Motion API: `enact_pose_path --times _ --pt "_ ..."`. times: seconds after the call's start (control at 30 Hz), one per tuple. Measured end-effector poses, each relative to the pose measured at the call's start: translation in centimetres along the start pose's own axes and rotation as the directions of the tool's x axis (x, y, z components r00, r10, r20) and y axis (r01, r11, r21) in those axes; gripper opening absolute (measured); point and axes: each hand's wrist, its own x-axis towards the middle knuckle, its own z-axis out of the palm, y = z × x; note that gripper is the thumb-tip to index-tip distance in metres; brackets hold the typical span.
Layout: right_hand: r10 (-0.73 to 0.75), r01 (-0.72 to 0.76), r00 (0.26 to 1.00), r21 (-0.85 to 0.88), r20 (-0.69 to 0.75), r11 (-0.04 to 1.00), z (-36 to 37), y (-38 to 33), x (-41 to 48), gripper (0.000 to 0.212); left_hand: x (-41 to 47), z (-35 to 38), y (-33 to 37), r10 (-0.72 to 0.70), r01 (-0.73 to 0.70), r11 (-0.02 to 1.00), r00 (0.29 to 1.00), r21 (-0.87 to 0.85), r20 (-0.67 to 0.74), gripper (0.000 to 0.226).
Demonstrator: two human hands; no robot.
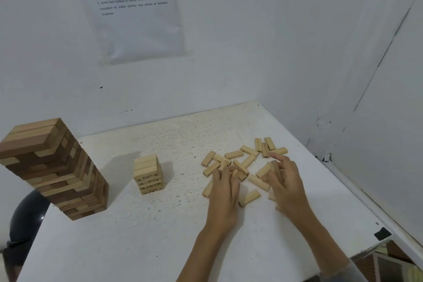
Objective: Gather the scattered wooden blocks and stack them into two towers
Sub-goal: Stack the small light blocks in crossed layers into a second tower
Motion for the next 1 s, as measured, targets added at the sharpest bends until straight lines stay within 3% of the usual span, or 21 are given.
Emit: enact_pose_path --times 0.13,0.33,0.5,0.63,0.87,1.0 --pt "0.043 -0.042 0.999 -0.067 0.007 0.997 -2.7 0.8 1.2 0.027 1.0 1.7 0.4 -0.061 0.061 0.988 0.998 -0.145 0.009 0.020" --pt "0.038 -0.018 0.998 -0.364 0.048 0.931 -4.6 3.4 3.5 0.027 1.6 3.3 1.3 -0.140 0.163 0.942 0.985 -0.292 0.096 0.019" --pt "0.114 -0.029 0.986 -0.547 0.122 0.837 -4.6 4.5 4.8 0.040 1.5 4.0 1.9 -0.173 0.204 0.920 0.978 -0.335 0.120 0.016" --pt "0.152 -0.073 0.981 -0.500 0.120 0.863 -4.4 4.0 5.1 0.028 1.4 3.9 2.1 -0.191 0.215 0.903 0.976 -0.373 0.101 0.018" --pt "0.058 -0.060 0.998 -0.187 -0.019 0.980 -3.5 3.1 3.6 0.018 1.1 3.1 2.0 -0.178 0.176 0.895 0.983 -0.410 0.033 0.024" --pt "-0.019 0.006 0.997 -0.169 -0.076 0.986 -2.7 2.3 2.8 0.020 0.9 2.2 2.0 -0.179 0.159 0.898 0.984 -0.411 -0.010 0.022"
